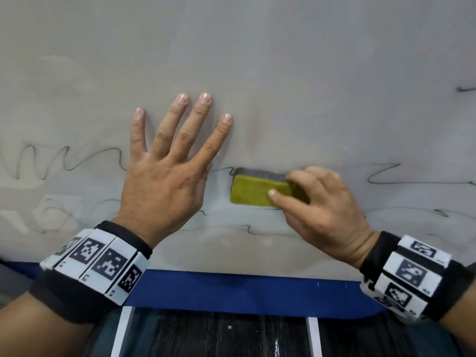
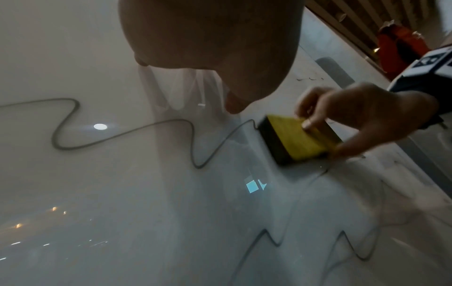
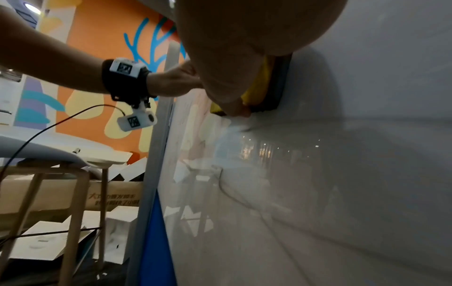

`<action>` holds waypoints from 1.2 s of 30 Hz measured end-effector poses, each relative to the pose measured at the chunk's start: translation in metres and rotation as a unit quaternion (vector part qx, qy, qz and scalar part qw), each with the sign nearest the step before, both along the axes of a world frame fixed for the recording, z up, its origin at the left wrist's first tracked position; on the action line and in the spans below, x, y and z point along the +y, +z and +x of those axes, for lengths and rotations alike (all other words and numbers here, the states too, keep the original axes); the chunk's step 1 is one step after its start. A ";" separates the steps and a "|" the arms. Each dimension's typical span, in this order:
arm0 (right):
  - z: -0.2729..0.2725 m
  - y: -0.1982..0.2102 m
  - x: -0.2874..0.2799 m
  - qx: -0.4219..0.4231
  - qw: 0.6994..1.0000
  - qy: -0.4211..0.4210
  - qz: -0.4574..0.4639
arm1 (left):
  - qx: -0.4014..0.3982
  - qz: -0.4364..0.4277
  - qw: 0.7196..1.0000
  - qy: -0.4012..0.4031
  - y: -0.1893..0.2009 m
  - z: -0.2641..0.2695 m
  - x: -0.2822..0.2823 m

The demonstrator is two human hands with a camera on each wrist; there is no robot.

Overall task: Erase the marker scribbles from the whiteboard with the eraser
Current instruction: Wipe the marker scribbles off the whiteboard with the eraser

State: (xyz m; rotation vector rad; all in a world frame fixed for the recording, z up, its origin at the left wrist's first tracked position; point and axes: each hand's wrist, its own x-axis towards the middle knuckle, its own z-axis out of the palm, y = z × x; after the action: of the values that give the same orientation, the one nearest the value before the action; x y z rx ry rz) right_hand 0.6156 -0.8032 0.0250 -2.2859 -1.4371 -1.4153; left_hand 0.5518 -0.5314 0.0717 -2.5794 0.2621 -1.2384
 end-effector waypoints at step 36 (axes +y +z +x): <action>0.008 0.042 -0.083 -0.014 0.993 -0.068 0.090 | -0.015 -0.021 0.998 -0.052 0.013 0.015 -0.049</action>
State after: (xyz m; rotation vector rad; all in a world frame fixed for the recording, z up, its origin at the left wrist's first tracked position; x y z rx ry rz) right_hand 0.6239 -0.8866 0.0668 -2.2961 -1.1251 -1.5497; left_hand 0.5667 -0.5804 0.0851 -2.6101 0.3733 -1.3314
